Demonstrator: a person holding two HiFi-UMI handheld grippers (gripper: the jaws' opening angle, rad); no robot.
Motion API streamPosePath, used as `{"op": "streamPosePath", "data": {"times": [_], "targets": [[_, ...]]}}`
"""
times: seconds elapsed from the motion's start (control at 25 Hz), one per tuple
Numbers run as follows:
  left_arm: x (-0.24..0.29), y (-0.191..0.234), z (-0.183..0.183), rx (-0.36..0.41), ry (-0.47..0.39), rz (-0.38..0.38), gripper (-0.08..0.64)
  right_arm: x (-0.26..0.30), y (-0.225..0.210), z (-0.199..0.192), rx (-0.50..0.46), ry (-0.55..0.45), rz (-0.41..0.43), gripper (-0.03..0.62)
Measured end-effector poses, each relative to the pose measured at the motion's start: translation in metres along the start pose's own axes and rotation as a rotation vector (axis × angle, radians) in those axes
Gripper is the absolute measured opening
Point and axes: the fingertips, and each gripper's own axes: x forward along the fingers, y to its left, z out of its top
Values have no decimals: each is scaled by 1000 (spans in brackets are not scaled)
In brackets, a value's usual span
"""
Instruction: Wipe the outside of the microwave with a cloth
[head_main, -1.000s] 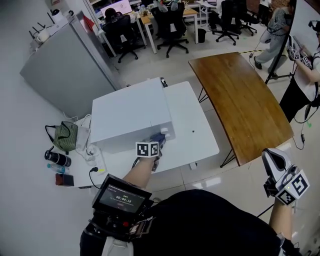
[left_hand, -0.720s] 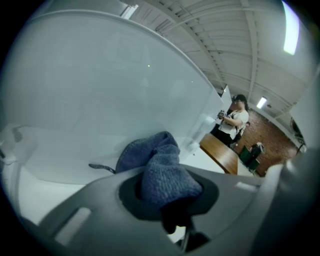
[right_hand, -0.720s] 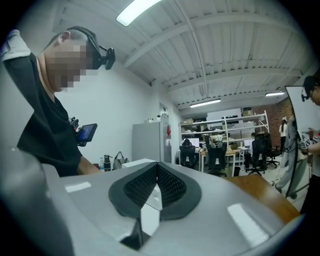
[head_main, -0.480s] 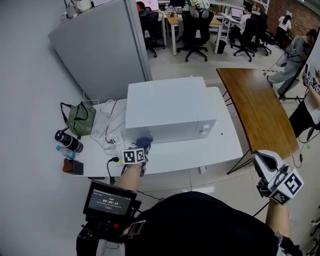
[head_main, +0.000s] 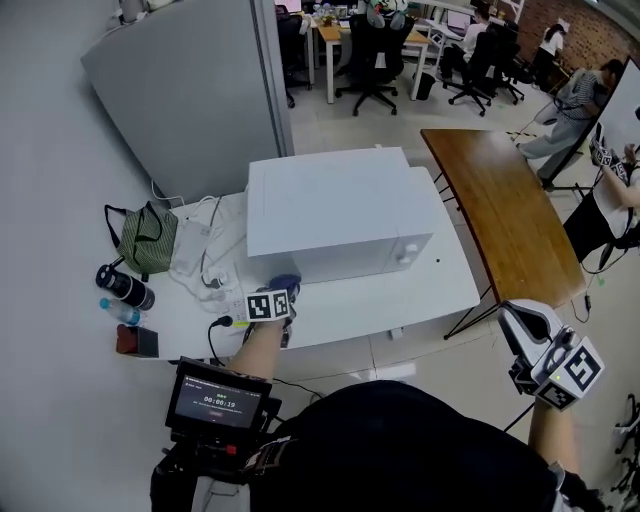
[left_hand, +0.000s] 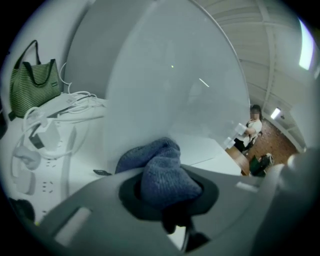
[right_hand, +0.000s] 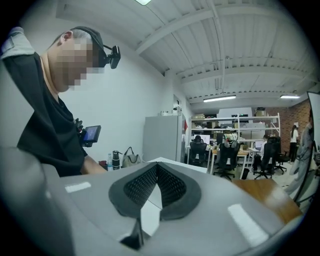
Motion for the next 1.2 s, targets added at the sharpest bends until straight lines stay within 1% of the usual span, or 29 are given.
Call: {"op": "streamPosePath", "data": {"times": [0.12, 0.2, 0.32, 0.4, 0.52, 0.6, 0.68, 0.76, 0.84, 0.88, 0.96, 1.08, 1.2], "targets": [[29, -51, 2, 20, 21, -28, 55, -34, -36, -7, 9, -11, -28, 5], [53, -92, 2, 39, 33, -45, 55, -68, -72, -22, 0, 14, -59, 5], [95, -161, 3, 85, 60, -72, 55, -121, -125, -36, -8, 30, -107, 5], [118, -198, 1, 115, 83, -81, 57, -151, -153, -43, -1, 33, -140, 5], [140, -232, -2, 137, 101, -84, 57, -185, -179, -49, 8, 46, -180, 5], [145, -240, -3, 139, 99, -85, 57, -197, -185, -51, 7, 56, -191, 5], [142, -241, -3, 153, 90, -100, 57, -197, -182, -52, 6, 61, -188, 5], [132, -234, -4, 157, 74, -114, 57, -185, -172, -53, 6, 63, -168, 5], [114, -212, -5, 116, 48, -110, 57, -162, -154, -50, 0, 59, -131, 5], [102, -195, -6, 91, 35, -99, 57, -147, -143, -46, -4, 52, -110, 5], [72, -146, -10, 48, 17, -57, 57, -113, -117, -37, -14, 39, -68, 5], [18, -55, -17, -3, -3, 33, 57, -60, -74, -29, -36, 41, -1, 5], [-26, 25, -21, -45, -19, 111, 57, -2, -25, -7, -10, 0, 68, 5]]}}
